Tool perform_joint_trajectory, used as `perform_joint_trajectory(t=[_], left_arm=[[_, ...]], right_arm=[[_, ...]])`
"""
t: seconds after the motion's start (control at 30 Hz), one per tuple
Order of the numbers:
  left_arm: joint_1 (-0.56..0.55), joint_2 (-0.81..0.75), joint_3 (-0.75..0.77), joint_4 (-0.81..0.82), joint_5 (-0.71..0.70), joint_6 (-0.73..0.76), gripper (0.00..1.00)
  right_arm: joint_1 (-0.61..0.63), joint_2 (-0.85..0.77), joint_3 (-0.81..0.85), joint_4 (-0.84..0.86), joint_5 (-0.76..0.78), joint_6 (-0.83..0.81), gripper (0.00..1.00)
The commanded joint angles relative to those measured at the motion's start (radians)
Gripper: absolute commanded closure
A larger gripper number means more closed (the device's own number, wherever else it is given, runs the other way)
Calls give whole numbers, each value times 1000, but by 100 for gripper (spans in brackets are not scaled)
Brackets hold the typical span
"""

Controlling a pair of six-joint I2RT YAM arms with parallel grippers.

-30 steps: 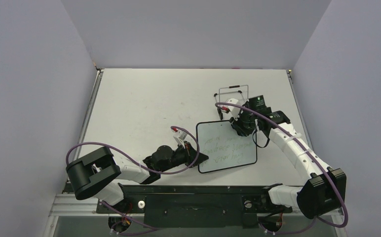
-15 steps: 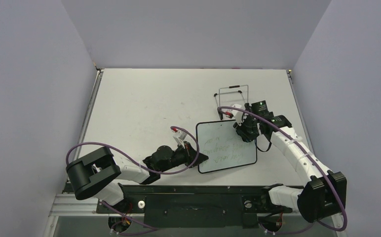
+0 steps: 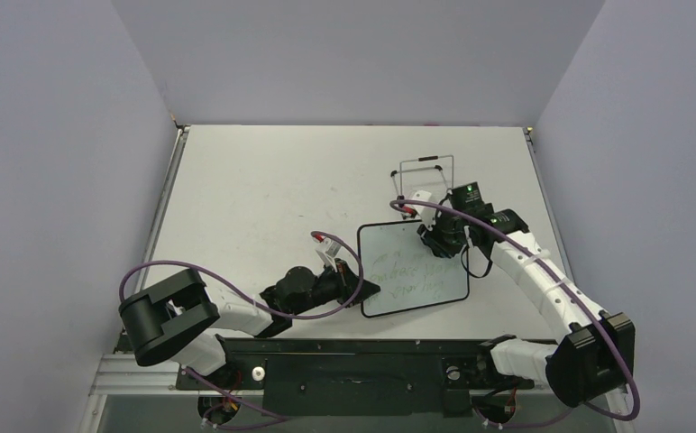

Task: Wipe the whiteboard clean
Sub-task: Erase the whiteboard at the center of the board.

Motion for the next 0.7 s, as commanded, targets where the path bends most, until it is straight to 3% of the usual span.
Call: perform_joint_trajectory(t=[0.0, 0.33, 0.5, 0.67], left_arm=[[-11, -45, -4, 56, 38, 50, 100], [-11, -45, -4, 55, 39, 50, 100], [-11, -45, -2, 51, 39, 51, 100], [-11, -46, -1, 51, 39, 52, 100]], right_arm=[[-11, -61, -66, -18, -23, -26, 100], [-95, -9, 8, 36, 56, 10, 100], [-91, 10, 70, 25, 15, 20, 100], [-74, -17, 26, -5, -40, -18, 100]])
